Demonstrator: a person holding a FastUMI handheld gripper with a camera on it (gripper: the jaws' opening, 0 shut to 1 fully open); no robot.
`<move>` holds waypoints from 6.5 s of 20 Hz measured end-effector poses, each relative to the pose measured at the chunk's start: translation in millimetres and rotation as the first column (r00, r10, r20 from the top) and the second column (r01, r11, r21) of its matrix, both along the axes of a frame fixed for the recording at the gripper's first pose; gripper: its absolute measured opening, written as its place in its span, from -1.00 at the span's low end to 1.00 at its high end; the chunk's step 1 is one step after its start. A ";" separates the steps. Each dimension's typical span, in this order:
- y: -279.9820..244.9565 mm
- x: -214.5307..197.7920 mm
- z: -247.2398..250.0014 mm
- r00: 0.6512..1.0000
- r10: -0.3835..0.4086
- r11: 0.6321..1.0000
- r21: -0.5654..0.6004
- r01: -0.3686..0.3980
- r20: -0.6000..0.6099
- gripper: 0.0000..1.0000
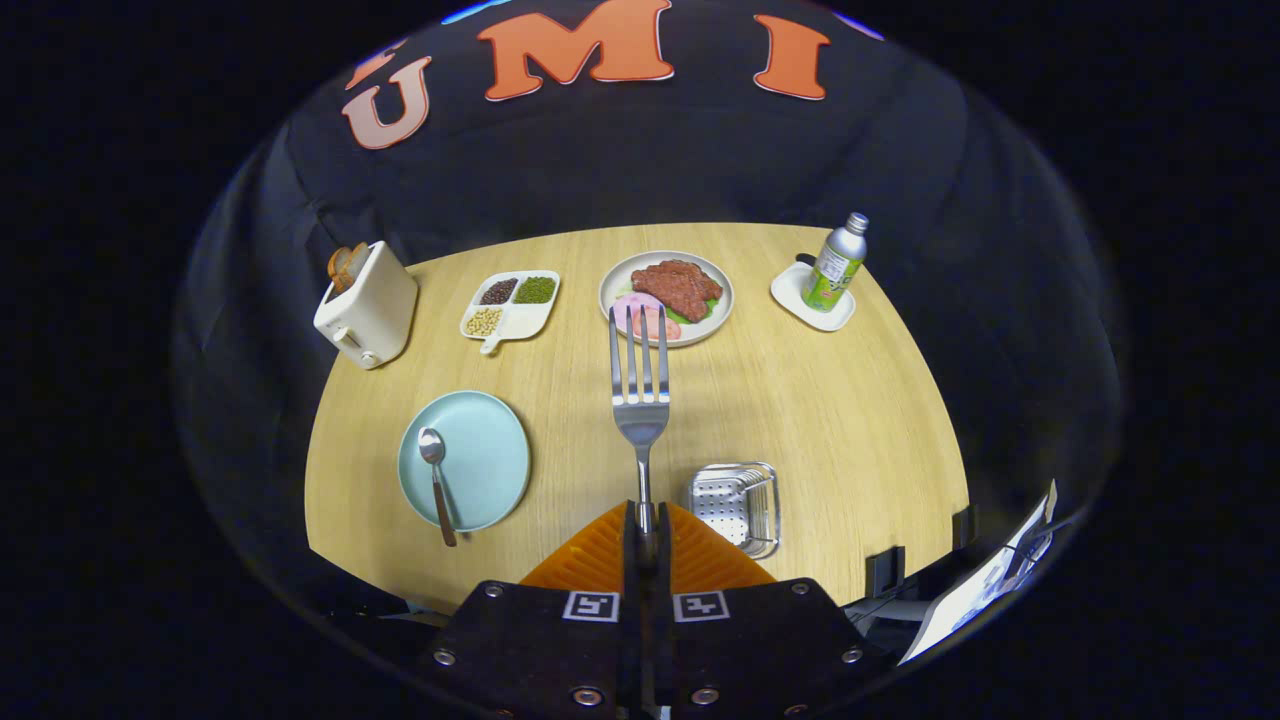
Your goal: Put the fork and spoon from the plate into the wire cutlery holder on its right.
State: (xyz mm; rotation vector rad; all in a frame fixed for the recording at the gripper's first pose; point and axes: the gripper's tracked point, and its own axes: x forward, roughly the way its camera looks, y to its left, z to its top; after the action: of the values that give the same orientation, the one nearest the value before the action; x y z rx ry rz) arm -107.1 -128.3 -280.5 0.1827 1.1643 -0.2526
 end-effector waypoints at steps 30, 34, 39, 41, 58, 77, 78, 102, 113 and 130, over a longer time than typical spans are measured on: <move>-62.9 -2.4 -24.7 0.997 -0.024 0.996 -0.089 0.031 0.078 -0.26; -57.7 45.8 29.8 0.945 -0.048 0.992 -0.093 0.083 0.324 0.22; -44.8 93.6 121.3 0.795 0.016 0.982 -0.161 0.102 0.606 0.59; -31.1 109.8 159.9 0.719 0.032 0.981 -0.161 0.112 0.694 0.63; 111.7 179.0 236.1 0.455 0.229 0.964 -0.266 0.020 0.861 0.73; 261.3 139.8 -20.2 0.877 0.370 0.913 0.053 -0.404 0.307 0.83; 263.4 132.9 -33.3 0.888 0.380 0.910 0.069 -0.409 0.260 0.83; 258.6 68.9 -192.9 0.752 0.538 0.835 0.120 -0.536 -0.382 -0.29; 269.0 76.7 -182.2 0.821 0.487 0.873 0.169 -0.457 -0.297 -0.89; 163.4 89.5 -46.7 0.981 0.185 0.978 0.081 -0.190 0.060 -0.89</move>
State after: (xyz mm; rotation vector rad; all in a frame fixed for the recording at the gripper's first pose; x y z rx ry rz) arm -17.7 35.1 -327.2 0.1533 1.1332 -0.0304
